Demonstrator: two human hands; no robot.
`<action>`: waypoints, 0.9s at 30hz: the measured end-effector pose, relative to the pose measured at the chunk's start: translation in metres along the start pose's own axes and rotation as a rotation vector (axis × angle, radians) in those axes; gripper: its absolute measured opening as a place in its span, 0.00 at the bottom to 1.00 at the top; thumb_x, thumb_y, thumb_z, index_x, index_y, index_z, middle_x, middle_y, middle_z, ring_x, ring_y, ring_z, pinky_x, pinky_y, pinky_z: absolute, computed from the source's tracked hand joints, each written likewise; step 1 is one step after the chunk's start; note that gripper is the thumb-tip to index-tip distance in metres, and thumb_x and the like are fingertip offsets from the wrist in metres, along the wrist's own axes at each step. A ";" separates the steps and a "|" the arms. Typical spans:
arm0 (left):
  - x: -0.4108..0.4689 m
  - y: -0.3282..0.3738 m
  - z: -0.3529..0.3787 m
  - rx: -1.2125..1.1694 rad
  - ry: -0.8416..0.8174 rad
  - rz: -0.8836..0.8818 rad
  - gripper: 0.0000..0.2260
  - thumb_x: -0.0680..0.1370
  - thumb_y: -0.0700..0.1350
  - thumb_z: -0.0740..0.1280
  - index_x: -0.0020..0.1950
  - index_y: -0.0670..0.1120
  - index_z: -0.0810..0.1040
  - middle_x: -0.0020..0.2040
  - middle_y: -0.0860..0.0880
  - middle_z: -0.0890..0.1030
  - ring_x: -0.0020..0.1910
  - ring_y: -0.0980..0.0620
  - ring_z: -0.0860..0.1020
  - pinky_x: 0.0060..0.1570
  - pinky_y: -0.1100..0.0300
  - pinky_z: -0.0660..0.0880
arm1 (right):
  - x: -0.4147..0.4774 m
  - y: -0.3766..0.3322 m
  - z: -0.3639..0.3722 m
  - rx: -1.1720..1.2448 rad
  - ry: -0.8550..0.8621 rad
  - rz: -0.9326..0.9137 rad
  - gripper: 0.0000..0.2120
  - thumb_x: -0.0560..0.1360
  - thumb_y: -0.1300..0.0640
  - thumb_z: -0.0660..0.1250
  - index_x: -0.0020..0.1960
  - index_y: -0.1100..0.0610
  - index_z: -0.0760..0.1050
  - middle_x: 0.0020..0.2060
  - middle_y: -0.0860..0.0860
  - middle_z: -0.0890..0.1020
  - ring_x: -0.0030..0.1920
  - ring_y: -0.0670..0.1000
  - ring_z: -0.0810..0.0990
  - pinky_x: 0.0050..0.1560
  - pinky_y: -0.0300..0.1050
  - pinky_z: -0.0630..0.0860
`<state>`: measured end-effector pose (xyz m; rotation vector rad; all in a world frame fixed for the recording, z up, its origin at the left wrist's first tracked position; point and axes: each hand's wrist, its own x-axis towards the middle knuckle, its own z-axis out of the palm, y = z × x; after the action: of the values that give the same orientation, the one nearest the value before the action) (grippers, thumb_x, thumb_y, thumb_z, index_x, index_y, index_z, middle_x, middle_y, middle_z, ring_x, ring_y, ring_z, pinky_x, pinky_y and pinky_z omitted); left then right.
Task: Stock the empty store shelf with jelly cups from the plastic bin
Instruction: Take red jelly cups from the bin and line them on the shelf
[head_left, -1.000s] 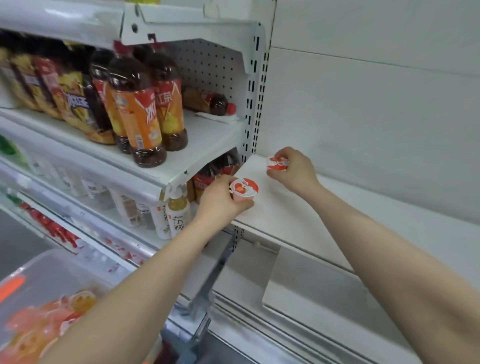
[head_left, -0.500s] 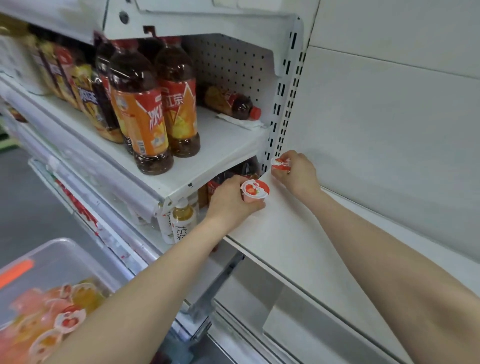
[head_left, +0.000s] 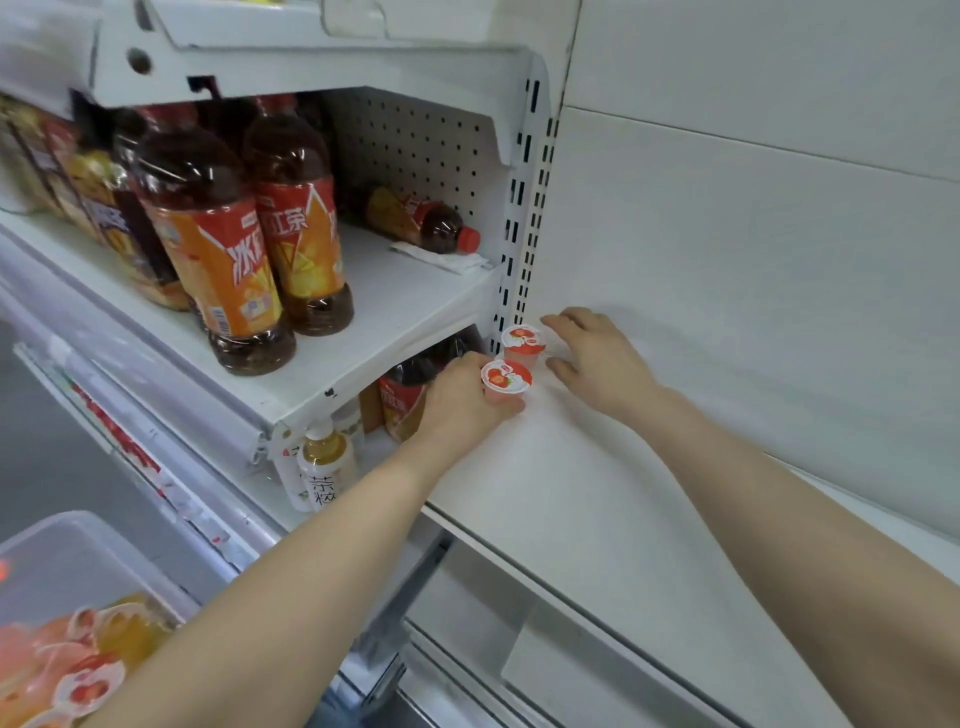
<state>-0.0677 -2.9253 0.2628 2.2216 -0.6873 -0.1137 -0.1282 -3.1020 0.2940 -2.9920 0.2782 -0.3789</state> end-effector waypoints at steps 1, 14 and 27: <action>0.002 0.001 0.001 -0.009 -0.002 -0.008 0.23 0.67 0.51 0.76 0.58 0.45 0.76 0.54 0.47 0.80 0.54 0.47 0.78 0.52 0.55 0.75 | -0.003 0.002 -0.003 -0.025 0.005 0.000 0.26 0.77 0.56 0.66 0.74 0.56 0.65 0.68 0.56 0.70 0.65 0.60 0.69 0.64 0.54 0.68; -0.015 -0.011 -0.011 0.087 0.041 0.048 0.34 0.72 0.57 0.73 0.71 0.45 0.66 0.64 0.47 0.72 0.61 0.49 0.74 0.60 0.55 0.73 | -0.024 0.003 -0.022 -0.161 0.069 -0.031 0.25 0.78 0.53 0.65 0.73 0.57 0.65 0.68 0.56 0.71 0.65 0.61 0.70 0.61 0.54 0.68; -0.095 -0.037 -0.079 0.516 -0.002 0.400 0.28 0.75 0.50 0.69 0.72 0.44 0.66 0.66 0.44 0.70 0.61 0.43 0.71 0.60 0.52 0.71 | -0.110 -0.089 -0.040 -0.212 0.133 -0.015 0.25 0.78 0.50 0.64 0.73 0.56 0.66 0.67 0.56 0.73 0.65 0.60 0.71 0.62 0.54 0.67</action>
<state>-0.1092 -2.8038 0.2778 2.5044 -1.2584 0.2937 -0.2286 -2.9975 0.3183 -3.1823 0.3282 -0.5864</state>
